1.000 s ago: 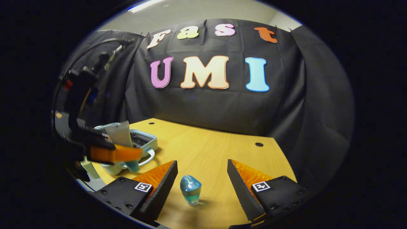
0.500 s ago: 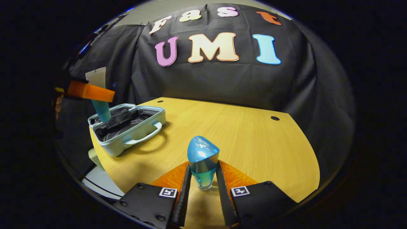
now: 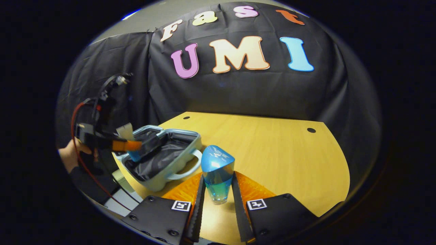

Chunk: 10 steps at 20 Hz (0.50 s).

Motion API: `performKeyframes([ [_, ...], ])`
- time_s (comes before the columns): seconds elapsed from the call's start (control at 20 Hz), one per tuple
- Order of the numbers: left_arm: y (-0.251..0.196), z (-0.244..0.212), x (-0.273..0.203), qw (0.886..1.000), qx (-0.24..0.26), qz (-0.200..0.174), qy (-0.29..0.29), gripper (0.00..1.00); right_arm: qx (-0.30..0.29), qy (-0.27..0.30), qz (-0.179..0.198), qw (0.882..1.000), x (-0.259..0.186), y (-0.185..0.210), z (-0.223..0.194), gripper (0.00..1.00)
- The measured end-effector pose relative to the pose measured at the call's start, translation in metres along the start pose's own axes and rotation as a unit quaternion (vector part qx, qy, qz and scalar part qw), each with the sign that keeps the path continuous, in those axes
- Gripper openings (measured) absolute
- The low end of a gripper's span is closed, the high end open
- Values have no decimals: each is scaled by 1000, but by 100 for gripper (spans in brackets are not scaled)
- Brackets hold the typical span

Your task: First open the suitcase, pack the skin care products into it, and then close the suitcase.

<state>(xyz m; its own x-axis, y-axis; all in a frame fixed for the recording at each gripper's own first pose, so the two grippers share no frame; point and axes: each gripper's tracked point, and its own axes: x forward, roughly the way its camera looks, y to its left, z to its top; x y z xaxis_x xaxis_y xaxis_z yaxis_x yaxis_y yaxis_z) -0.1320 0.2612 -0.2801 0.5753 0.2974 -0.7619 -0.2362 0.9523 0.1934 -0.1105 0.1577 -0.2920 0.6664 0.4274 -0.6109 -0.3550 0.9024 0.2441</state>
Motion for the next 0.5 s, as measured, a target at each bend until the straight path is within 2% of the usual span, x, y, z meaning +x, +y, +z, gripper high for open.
performKeyframes([
  [0.15,3,-27,25,998,18,-17,53,21,14,16,50,999,16,62,11,45],
  [0.25,-1,-32,40,997,13,-35,61,22,22,28,77,996,33,96,13,43],
  [0.3,-2,-37,45,996,8,-44,72,21,20,37,86,995,41,110,13,45],
  [0.35,-1,-28,47,997,7,-51,52,21,20,43,93,995,49,122,15,45],
  [0.4,-5,-25,54,997,7,-66,50,22,28,52,98,993,56,131,13,43],
  [0.5,-10,-25,59,994,-4,-96,52,22,49,68,104,991,72,147,9,45],
])
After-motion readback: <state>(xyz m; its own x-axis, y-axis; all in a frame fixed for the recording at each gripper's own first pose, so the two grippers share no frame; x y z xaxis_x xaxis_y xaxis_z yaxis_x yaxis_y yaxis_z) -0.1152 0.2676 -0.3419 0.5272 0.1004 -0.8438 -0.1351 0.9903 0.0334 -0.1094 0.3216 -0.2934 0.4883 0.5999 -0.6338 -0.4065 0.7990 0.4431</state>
